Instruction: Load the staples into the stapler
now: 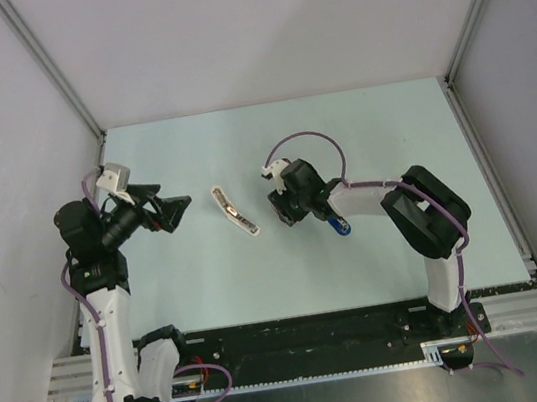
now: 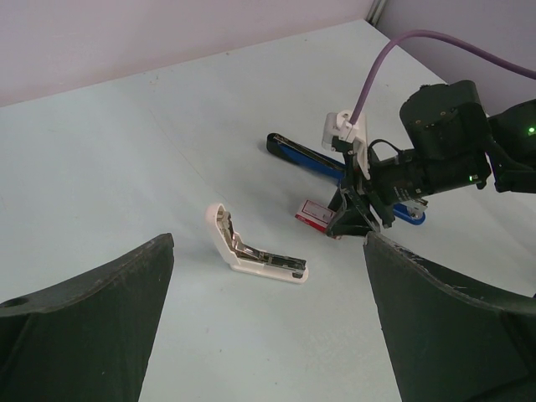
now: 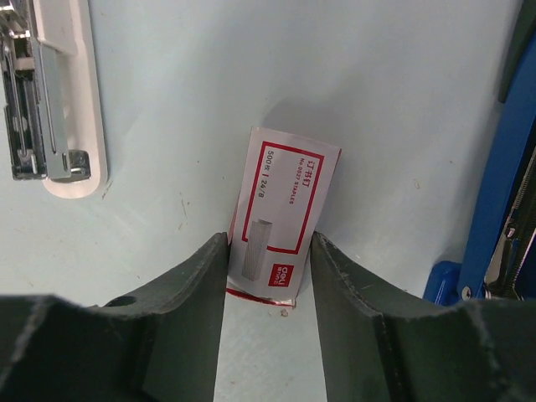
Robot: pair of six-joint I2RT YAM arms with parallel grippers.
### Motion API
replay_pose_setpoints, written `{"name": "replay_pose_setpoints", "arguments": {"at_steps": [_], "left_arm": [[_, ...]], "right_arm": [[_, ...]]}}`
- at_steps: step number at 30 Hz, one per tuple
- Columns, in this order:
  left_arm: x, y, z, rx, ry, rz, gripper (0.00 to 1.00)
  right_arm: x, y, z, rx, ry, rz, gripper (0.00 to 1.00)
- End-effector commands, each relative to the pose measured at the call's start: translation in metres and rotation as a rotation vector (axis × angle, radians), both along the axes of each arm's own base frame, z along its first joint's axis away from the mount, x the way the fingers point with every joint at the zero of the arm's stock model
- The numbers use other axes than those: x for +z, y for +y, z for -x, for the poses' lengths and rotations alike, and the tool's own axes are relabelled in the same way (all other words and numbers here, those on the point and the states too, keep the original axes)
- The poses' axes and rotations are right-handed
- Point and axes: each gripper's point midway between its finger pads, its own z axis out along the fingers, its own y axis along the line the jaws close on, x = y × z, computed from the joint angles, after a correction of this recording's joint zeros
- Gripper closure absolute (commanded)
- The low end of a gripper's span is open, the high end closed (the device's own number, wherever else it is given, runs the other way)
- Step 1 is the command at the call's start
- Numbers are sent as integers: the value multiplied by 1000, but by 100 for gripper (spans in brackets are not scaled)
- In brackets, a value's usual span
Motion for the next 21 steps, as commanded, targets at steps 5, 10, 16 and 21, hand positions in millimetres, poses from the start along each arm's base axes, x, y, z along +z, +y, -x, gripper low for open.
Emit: {"name": "replay_pose_setpoints", "arguments": {"at_steps": [5,10,16,21], "left_arm": [[4,-3,3,-33,-30,-8,1],[6,-4,4,-42,-36,-7,1],[9,-8,8,-77,-51,-12,1],[12,-21,16,-161,-72,-20,1]], "right_arm": [[19,-3,28,175,55,30,57],[26,-11,58,308,105,50,56],[34,-26,91,493,113,79,54],[28,-42,119,637,131,108,45]]}}
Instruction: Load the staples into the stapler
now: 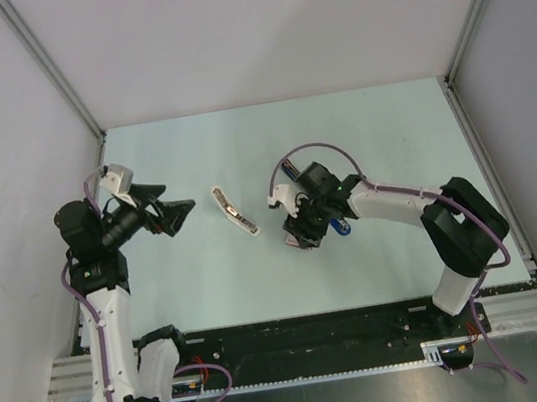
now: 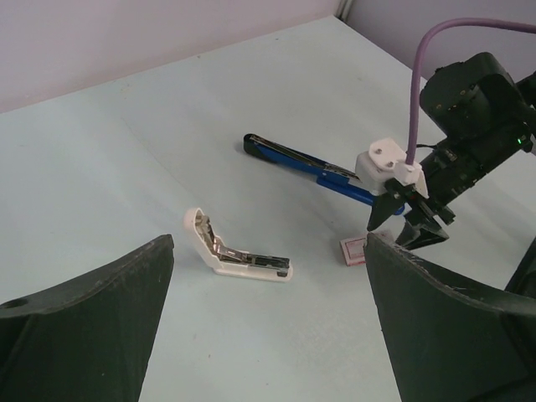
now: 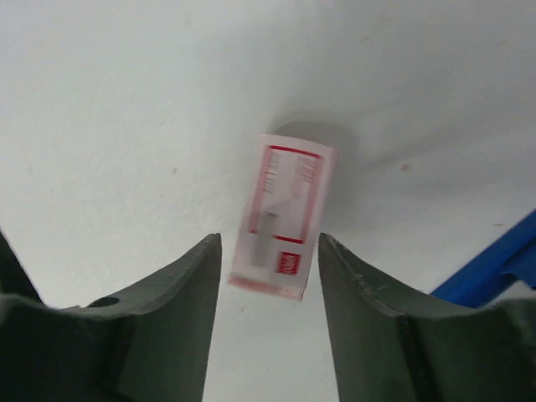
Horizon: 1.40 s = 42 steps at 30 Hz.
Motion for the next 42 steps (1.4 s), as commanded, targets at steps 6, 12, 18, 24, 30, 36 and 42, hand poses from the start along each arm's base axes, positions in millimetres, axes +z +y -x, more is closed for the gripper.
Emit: {"name": "replay_pose_setpoints", "arguments": {"at_steps": [6,12,18,24,30,36,42], "left_arm": [[3,-45,16,-224,-104,-88,1],[-12,-104,27,-478,-190,-276,1],[-36,-163,26,-729,-370,-489,1],[-103,-208,12,-925,-383,-726,1],[-164,-228,1,-1070,-331,-921,3],[-195,-234,8,-1191,-208,-928,12],[-232,-226,24,-1271,-93,-965,18]], "right_arm": [[16,-25,39,224,-34,-35,32],[80,-49,18,123,-121,-208,27],[164,-113,-7,-74,-306,-385,20],[196,-166,-9,-204,-445,-483,16],[189,-183,-13,-247,-454,-501,15],[177,-183,-17,-247,-436,-484,16],[173,-180,-16,-232,-436,-485,17]]}}
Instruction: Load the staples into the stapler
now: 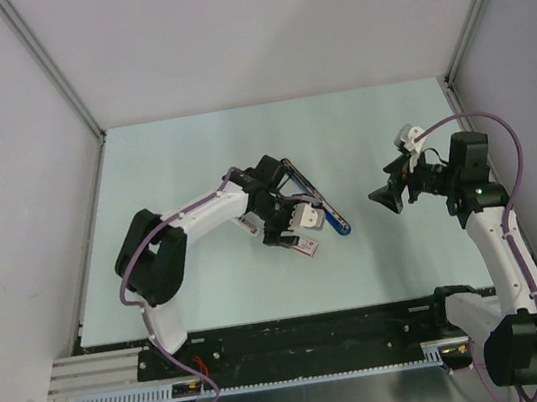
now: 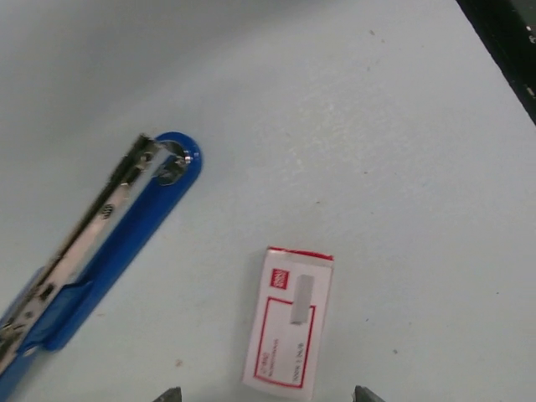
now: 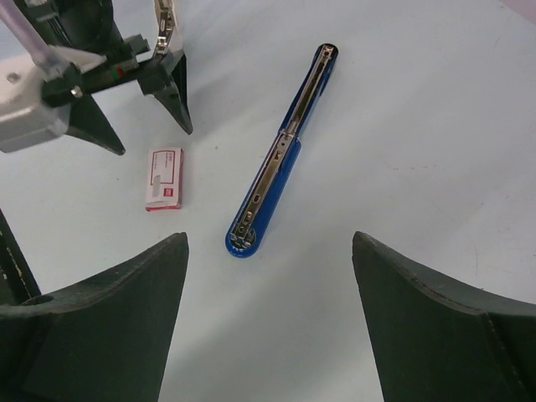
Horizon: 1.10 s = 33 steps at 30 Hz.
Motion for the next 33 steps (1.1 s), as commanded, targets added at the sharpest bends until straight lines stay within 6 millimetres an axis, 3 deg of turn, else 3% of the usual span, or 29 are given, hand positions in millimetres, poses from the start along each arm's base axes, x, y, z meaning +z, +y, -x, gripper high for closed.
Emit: {"name": "replay_pose_setpoints", "arguments": {"at_steps": [1,7,17,33], "left_arm": [[-18,7,16,-60,57,-75,19],[-38,5,20,-33,112,-121,25],[-45,-2,16,-13,123,-142,27],[-44,1,30,8,150,-154,52]], "right_arm": [[5,6,-3,33,-47,-1,17],[-2,9,-5,39,-30,6,18],[-3,10,-4,45,-34,13,19],[-6,14,-6,38,16,-41,22]]}}
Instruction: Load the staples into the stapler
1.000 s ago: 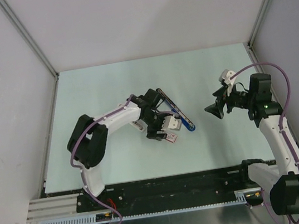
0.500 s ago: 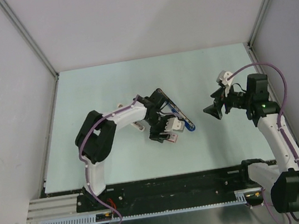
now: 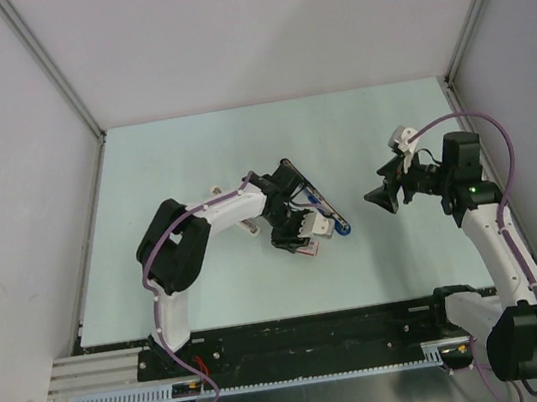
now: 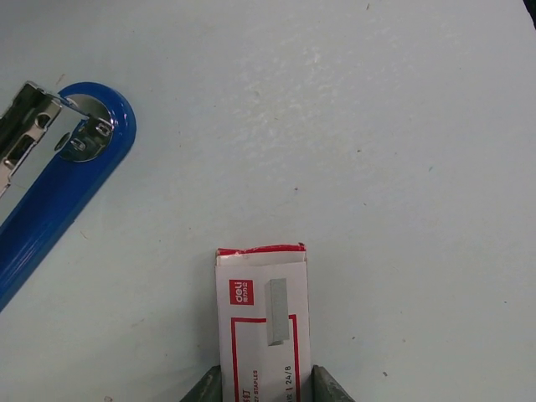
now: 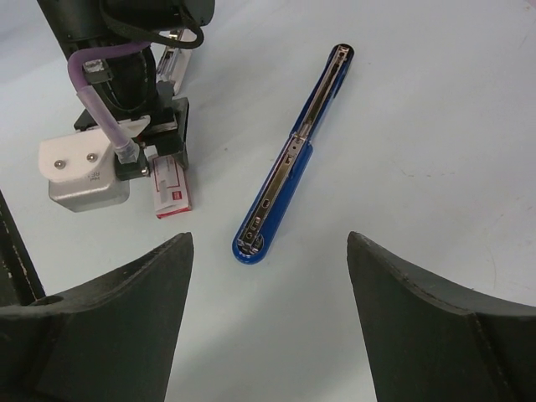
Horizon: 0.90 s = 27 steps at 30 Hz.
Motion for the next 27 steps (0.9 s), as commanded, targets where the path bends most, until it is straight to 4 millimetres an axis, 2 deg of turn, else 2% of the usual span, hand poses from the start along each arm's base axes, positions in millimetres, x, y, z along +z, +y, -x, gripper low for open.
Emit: {"name": "replay_pose_setpoints", "arguments": {"at_steps": [1,11,14,21,27], "left_arm": [[7,3,13,16,43,-1,52],[10,6,17,94,45,10,59],[13,7,14,144,44,15,60],[35,3,3,274,37,110,60],[45,7,3,349,19,174,60]], "right_arm": [[2,5,-5,5,19,-51,22],[-14,21,-8,34,137,-107,28],[-19,33,-4,66,173,-120,28],[-37,62,1,122,354,-202,31],[-55,71,-3,118,454,-221,33]]}}
